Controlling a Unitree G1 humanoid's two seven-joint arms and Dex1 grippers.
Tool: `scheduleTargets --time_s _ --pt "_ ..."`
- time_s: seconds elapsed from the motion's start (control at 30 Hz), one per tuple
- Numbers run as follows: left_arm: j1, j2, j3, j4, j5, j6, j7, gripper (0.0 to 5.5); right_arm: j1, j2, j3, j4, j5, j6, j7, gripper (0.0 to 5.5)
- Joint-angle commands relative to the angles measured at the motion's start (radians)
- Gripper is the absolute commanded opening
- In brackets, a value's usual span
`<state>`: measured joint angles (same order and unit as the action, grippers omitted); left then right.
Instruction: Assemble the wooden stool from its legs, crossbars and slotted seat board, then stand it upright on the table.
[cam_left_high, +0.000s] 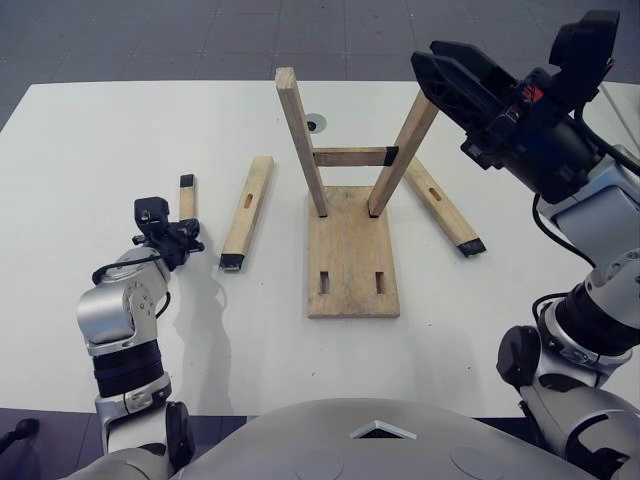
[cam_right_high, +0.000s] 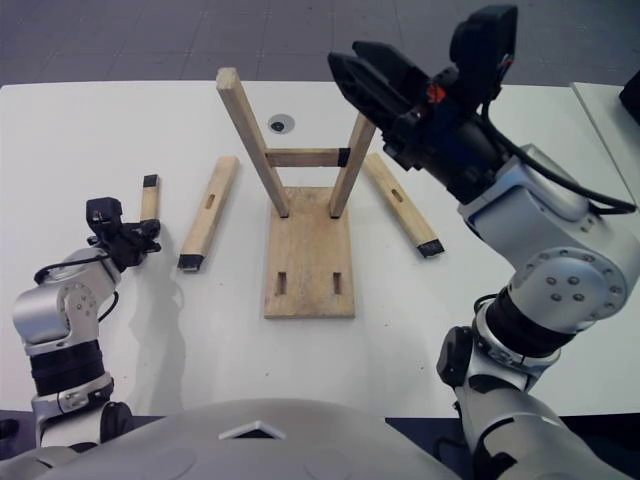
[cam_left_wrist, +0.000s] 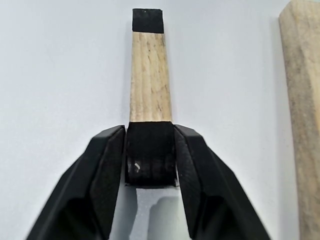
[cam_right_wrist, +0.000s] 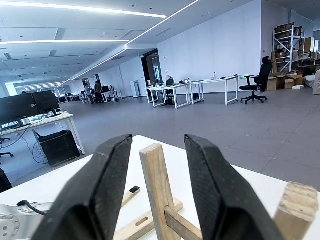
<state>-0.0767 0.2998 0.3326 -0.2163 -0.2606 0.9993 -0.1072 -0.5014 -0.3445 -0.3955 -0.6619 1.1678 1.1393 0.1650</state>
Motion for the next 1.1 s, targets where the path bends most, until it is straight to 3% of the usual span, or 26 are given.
scheduleTargets --time_s 0.03,0.2,0.47,0.6,0.87,1.1 --pt "0.06 0.005 -0.026 0.081 0.007 0.055 -0.015 1.3 -0.016 -0.033 0.03 0.012 0.08 -0.008 -0.068 2.75" --pt "-0.029 0.022 -0.019 0.092 0.011 -0.189 -0.06 1.3 -0.019 -0.034 0.08 0.034 0.119 -0.052 -0.125 3.48" --pt "-0.136 0.03 -0.063 0.076 0.086 -1.019 -0.183 1.3 -0.085 0.064 0.134 0.167 0.251 -0.163 -0.248 4.88" --pt "-0.186 0.037 -0.111 0.025 0.097 -1.165 -0.22 1.3 -0.161 0.111 0.18 0.212 0.279 -0.203 -0.279 5.39" --pt "-0.189 0.035 -0.283 -0.101 0.127 -1.248 -0.309 1.3 -0.233 0.153 0.284 0.279 0.231 -0.258 -0.263 4.01" --pt "-0.122 0.045 -0.344 -0.136 0.098 -1.248 -0.364 1.3 -0.246 0.161 0.33 0.303 0.16 -0.286 -0.209 2.85"
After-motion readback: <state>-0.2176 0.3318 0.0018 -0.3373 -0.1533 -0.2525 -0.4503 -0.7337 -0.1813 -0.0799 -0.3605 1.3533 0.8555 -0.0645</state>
